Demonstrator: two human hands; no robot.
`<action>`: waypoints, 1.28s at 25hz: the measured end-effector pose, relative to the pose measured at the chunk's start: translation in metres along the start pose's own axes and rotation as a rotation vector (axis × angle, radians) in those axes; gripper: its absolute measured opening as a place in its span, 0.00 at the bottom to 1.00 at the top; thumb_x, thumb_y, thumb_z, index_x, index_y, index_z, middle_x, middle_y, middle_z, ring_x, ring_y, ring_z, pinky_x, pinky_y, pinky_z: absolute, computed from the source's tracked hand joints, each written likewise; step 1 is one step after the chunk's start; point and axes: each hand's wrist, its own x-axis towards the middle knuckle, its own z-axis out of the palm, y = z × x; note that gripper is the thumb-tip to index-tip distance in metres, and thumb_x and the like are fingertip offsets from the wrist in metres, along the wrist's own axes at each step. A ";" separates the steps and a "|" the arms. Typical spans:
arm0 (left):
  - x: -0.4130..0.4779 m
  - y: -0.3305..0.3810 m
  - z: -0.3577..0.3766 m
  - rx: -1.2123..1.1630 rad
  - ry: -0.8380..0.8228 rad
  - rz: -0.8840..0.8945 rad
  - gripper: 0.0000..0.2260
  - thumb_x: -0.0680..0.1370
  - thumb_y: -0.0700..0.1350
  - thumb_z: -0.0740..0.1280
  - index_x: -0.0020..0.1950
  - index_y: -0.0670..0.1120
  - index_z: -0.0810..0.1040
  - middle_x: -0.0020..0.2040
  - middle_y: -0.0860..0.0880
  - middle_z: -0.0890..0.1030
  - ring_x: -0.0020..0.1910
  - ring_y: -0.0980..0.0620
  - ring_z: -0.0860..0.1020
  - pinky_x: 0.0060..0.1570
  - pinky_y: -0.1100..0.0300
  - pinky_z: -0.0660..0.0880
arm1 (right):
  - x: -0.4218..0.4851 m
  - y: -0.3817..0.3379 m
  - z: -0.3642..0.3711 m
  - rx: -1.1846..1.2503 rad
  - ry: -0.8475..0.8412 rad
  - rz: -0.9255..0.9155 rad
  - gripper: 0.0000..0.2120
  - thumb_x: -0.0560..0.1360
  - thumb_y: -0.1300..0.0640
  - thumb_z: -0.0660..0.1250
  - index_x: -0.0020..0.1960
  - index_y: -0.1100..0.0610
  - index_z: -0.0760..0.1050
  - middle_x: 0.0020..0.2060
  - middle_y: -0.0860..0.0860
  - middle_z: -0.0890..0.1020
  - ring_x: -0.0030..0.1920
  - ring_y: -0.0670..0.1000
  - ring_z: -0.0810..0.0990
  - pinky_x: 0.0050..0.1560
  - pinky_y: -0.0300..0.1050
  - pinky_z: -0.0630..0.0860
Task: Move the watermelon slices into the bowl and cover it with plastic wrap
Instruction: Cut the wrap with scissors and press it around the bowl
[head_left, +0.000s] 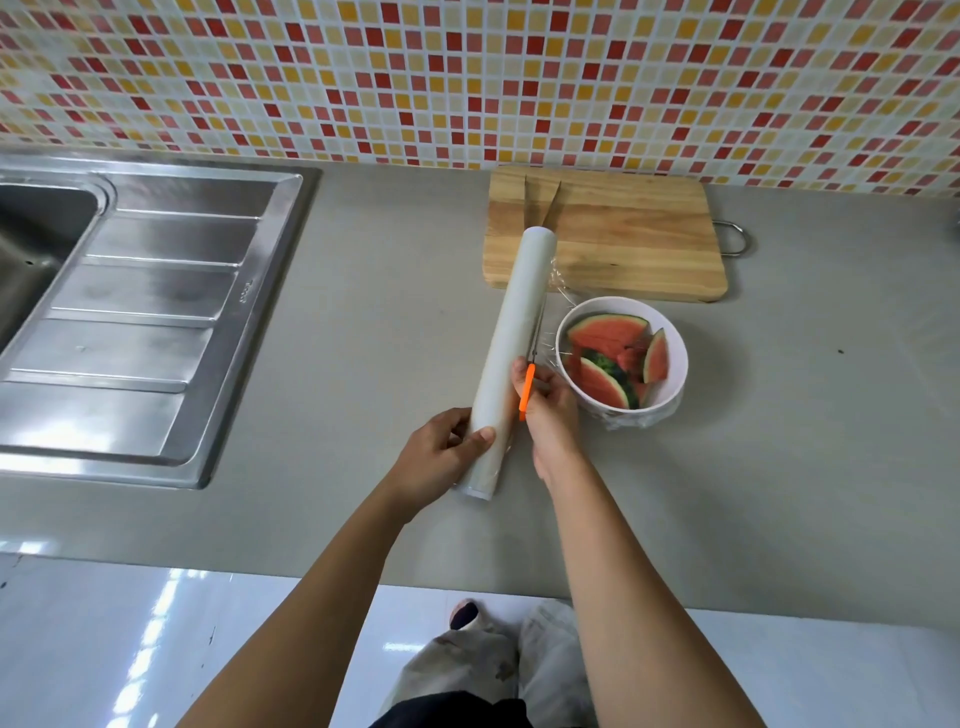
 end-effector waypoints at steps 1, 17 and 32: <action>0.000 -0.001 -0.002 -0.002 -0.008 -0.006 0.18 0.71 0.58 0.64 0.58 0.53 0.76 0.48 0.51 0.78 0.43 0.55 0.76 0.41 0.62 0.73 | 0.001 -0.001 0.001 0.002 0.005 0.007 0.08 0.71 0.51 0.71 0.38 0.52 0.75 0.32 0.45 0.78 0.34 0.40 0.75 0.40 0.36 0.72; -0.001 -0.010 -0.012 -0.077 -0.088 -0.048 0.22 0.71 0.58 0.64 0.63 0.51 0.75 0.55 0.48 0.80 0.54 0.47 0.77 0.52 0.51 0.76 | 0.005 -0.006 0.009 -0.009 0.038 0.005 0.10 0.72 0.51 0.71 0.35 0.52 0.74 0.29 0.43 0.75 0.32 0.40 0.72 0.36 0.33 0.69; 0.007 -0.015 -0.005 -0.247 -0.108 -0.056 0.12 0.77 0.53 0.63 0.58 0.51 0.78 0.53 0.44 0.79 0.57 0.40 0.76 0.54 0.50 0.74 | -0.022 0.008 0.003 -0.094 -0.054 -0.082 0.05 0.73 0.51 0.68 0.41 0.52 0.78 0.35 0.46 0.80 0.39 0.44 0.77 0.46 0.44 0.73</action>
